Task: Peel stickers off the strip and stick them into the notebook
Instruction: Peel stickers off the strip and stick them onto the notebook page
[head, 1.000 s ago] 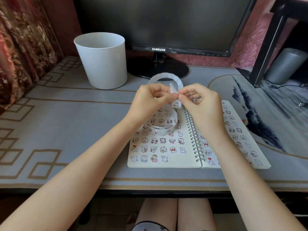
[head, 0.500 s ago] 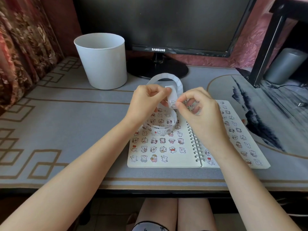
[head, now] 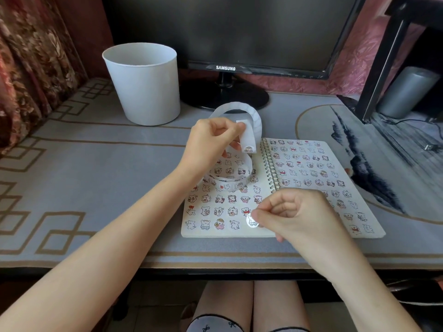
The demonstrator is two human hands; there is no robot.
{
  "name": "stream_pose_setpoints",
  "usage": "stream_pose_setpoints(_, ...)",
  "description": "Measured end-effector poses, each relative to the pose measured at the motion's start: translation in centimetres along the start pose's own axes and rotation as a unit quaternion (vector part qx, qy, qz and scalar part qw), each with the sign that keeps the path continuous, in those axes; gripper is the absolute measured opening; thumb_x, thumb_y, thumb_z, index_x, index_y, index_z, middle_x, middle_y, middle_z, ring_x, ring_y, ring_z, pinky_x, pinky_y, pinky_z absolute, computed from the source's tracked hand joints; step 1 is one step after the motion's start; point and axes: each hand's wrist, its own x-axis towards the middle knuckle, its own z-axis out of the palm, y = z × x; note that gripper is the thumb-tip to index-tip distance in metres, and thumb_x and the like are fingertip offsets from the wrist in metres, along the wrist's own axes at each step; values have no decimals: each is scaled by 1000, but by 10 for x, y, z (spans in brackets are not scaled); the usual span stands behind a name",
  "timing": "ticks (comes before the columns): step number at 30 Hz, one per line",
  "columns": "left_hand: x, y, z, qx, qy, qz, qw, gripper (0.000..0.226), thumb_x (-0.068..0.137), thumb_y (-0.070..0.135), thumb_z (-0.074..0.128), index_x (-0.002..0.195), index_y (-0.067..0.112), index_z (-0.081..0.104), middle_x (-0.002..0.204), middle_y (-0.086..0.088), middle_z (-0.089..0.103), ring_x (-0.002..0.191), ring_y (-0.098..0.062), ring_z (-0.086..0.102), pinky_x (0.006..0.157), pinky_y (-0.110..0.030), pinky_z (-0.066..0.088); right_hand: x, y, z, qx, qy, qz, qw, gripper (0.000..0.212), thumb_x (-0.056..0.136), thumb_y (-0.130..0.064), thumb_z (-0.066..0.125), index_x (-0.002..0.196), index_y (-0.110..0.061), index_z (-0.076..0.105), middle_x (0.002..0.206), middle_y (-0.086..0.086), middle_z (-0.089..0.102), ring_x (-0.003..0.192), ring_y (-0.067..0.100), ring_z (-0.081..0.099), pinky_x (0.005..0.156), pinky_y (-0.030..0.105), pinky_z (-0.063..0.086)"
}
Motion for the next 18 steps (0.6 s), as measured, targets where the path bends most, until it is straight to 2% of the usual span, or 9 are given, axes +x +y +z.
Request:
stream_pose_setpoints(4, 0, 0, 0, 2, -2, 4, 1000, 24, 93, 23, 60, 76, 8, 69, 78, -5, 73, 62, -6, 66, 50, -18, 45, -4, 5, 4, -10, 9, 7, 1000, 10, 72, -19, 79, 66, -18, 71, 61, -5, 68, 44, -3, 51, 49, 11, 39)
stream_pose_setpoints(11, 0, -1, 1, 8, -6, 7, 1000, 26, 93, 24, 60, 74, 9, 68, 77, -5, 73, 62, -7, 66, 51, -18, 44, -5, 11, 11, -33, 39, 3, 999, 12, 72, -21, 78, 64, -21, 70, 58, -10, 65, 48, -1, 53, 51, 18, 39)
stream_pose_setpoints(15, 0, -1, 1, 9, -9, 9, 1000, 26, 93, 24, 60, 74, 8, 68, 77, -3, 73, 63, -7, 66, 50, -18, 44, -4, 14, 13, -63, 53, 5, 997, 11, 71, -27, 77, 64, -25, 69, 59, -13, 65, 48, -1, 53, 55, 24, 42)
stream_pose_setpoints(18, -1, 0, 1, 11, -8, 10, 1000, 27, 93, 23, 59, 74, 6, 67, 77, -4, 73, 61, -6, 65, 50, -18, 44, -3, 15, 14, -90, 65, 2, 994, 11, 71, -30, 77, 65, -26, 69, 62, -15, 66, 53, 0, 56, 63, 29, 51)
